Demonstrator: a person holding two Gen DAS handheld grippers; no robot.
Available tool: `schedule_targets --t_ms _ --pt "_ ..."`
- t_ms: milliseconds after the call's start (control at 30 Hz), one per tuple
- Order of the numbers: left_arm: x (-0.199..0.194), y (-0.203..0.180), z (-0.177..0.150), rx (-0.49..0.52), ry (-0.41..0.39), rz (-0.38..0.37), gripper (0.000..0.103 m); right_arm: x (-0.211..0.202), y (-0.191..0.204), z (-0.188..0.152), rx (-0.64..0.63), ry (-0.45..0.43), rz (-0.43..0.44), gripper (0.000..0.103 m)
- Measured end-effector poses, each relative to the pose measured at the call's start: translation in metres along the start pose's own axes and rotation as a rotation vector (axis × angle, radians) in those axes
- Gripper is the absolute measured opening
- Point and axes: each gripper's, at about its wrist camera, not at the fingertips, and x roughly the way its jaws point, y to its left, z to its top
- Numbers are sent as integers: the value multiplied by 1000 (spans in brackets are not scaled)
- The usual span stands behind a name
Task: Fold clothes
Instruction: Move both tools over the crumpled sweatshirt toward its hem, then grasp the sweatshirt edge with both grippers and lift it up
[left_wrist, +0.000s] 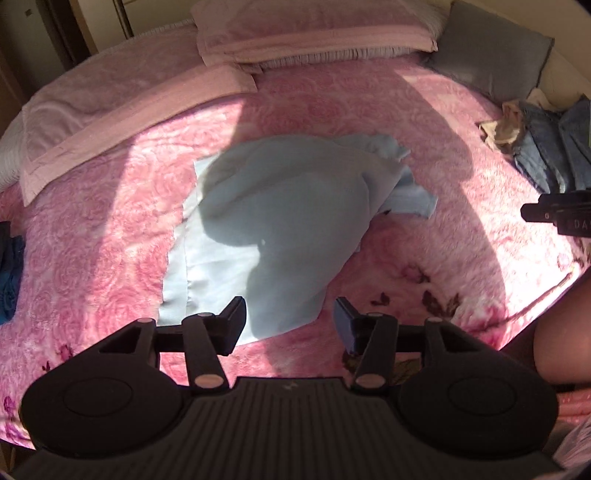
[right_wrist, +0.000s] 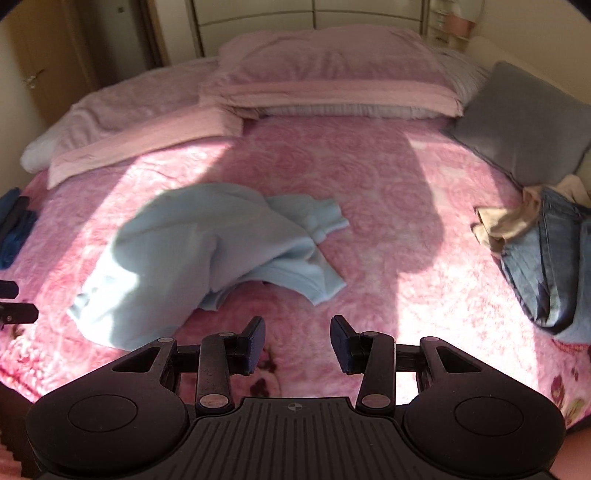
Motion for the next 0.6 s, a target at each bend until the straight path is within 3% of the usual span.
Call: schedule_targets --t_ms 300,367,600 --pt "61 -2 -33 -1 76 -33 49 50 2 -24 -143 71 -39 46" --pt "76 -8 -39 -9 84 -26 49 66 -4 -29 -183 87 -42 75" --pt "135 -34 -50 40 45 83 56 124 -35 -41 -318 130 -39 77"
